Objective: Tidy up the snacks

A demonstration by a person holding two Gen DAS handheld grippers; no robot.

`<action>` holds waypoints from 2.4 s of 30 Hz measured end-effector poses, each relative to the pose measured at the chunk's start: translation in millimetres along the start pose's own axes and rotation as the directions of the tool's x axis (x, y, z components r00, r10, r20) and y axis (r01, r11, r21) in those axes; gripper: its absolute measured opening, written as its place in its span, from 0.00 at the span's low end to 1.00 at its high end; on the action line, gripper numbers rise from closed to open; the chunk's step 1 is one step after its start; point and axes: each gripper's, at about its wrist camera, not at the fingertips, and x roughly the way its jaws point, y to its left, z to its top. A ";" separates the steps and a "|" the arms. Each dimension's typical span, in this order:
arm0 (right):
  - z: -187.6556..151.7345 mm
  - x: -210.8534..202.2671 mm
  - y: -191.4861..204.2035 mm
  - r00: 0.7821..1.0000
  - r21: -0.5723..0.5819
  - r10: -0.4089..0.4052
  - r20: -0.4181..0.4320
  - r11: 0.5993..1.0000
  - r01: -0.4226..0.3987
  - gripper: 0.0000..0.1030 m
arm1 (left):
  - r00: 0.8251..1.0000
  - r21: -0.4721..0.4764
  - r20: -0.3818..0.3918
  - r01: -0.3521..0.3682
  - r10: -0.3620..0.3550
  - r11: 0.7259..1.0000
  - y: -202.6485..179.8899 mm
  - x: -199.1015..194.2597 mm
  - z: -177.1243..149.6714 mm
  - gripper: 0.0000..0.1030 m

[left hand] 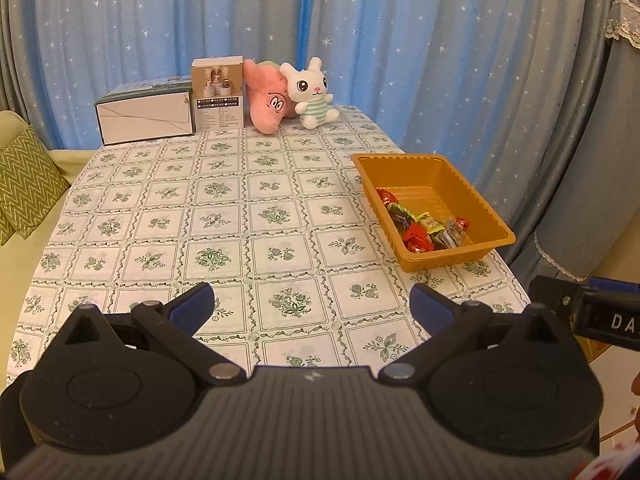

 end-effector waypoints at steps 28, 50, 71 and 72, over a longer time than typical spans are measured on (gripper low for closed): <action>-1.4 2.1 -2.8 1.000 0.006 -0.002 -0.001 1.000 0.002 0.80 | 1.000 0.013 -0.002 0.006 -0.006 1.000 -3.2 0.8 -0.9 1.00; -1.0 4.3 -2.2 1.000 -0.003 -0.001 -0.005 1.000 0.001 0.80 | 1.000 0.015 -0.002 0.011 -0.011 1.000 -3.6 1.2 -0.8 1.00; -2.3 4.5 -2.1 1.000 -0.003 0.000 -0.006 1.000 0.000 0.80 | 1.000 0.016 -0.003 0.010 -0.010 1.000 -3.4 1.6 -1.5 1.00; -2.3 4.5 -2.1 1.000 -0.004 0.001 -0.006 1.000 -0.001 0.80 | 1.000 0.015 -0.003 0.010 -0.010 1.000 -3.5 1.6 -1.5 1.00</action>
